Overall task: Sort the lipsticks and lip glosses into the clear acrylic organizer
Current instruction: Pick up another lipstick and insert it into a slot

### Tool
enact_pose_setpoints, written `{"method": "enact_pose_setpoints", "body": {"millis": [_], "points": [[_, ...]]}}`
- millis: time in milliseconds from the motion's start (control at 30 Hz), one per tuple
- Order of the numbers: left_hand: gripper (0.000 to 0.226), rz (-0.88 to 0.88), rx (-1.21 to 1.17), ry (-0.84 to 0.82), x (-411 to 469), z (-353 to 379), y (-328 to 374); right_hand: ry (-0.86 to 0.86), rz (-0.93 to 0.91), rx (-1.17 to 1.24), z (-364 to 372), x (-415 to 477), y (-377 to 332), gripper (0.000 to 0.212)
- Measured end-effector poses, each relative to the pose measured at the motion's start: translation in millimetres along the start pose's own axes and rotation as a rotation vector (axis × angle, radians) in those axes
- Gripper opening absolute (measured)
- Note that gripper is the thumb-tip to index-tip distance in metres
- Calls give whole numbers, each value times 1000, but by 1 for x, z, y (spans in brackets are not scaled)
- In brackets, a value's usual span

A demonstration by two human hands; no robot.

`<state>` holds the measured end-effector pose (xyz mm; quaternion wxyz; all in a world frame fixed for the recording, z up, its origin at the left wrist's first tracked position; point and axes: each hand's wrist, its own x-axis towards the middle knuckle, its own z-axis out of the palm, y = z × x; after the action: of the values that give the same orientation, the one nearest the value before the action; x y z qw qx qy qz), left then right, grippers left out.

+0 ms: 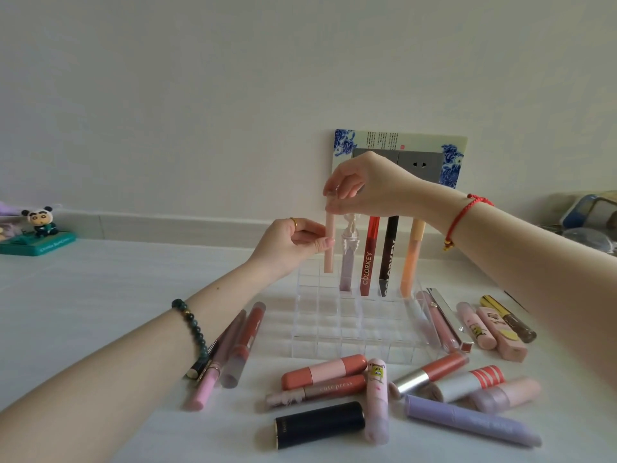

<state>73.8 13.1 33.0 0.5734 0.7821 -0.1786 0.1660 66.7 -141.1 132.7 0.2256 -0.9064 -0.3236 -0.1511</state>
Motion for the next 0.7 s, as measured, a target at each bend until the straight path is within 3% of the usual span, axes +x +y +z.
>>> {"method": "enact_pose_setpoints", "body": {"millis": [700], "points": [[13, -46, 178, -129, -4, 4, -15, -207, -8, -95, 16, 3, 9, 21]]}}
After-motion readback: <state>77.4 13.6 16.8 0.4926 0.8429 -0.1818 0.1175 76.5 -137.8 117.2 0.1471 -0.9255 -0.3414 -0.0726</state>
